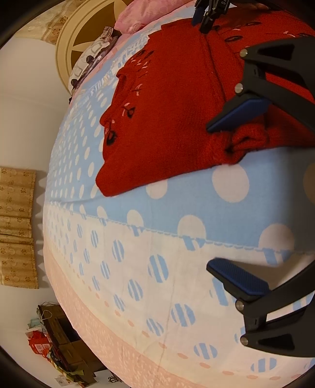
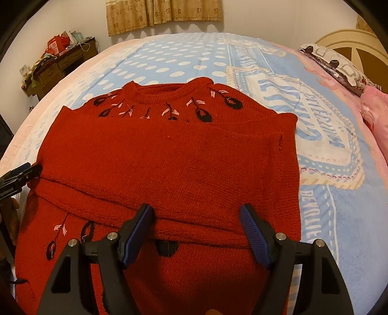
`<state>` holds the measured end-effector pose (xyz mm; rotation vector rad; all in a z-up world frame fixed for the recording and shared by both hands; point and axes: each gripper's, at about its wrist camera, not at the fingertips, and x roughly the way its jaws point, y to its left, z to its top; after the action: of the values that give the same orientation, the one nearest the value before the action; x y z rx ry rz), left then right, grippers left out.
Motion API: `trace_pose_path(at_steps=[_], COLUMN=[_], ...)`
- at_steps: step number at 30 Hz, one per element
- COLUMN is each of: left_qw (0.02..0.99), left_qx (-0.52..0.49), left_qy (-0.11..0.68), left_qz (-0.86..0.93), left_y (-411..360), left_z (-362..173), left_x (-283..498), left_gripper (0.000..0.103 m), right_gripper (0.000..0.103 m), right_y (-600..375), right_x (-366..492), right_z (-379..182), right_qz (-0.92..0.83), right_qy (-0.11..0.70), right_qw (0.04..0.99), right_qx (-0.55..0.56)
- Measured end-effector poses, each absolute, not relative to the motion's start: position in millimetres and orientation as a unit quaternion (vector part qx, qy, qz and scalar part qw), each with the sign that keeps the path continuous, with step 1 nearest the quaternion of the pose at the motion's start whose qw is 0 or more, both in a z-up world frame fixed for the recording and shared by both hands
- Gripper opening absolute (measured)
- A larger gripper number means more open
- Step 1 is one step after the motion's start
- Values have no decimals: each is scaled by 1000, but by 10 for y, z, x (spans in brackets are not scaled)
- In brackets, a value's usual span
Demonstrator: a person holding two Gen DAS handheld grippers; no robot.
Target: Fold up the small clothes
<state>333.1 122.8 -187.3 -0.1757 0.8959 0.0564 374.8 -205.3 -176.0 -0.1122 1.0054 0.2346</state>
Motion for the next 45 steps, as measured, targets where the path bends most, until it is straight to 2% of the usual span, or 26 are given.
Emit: trace_pose_path(at_steps=[12,18,27,45], left_qw=[895,911,942,943], left_qx=[-105,-118,-67,-54], left_qy=[432,394,328,324], left_qz=[15,-11,-26,-57], left_y=[1263,1193,991,891], left_z=[-1758,-1444,-966,-939], left_x=[3267,2963,2373,1496], left_gripper=[103,103,103,103], right_gripper=[76,76,76,76], right_y=[-2009,-2071,-2155,-2035], right_x=[3643,3400,2962,2097], right_z=[-1686,-1599,-1310,-1072], right_qz=[101,112,128,159], right_qy=[470,465,435,407], right_qw=[874,877,891,898], right_qx=[-66,-51,-28,-44])
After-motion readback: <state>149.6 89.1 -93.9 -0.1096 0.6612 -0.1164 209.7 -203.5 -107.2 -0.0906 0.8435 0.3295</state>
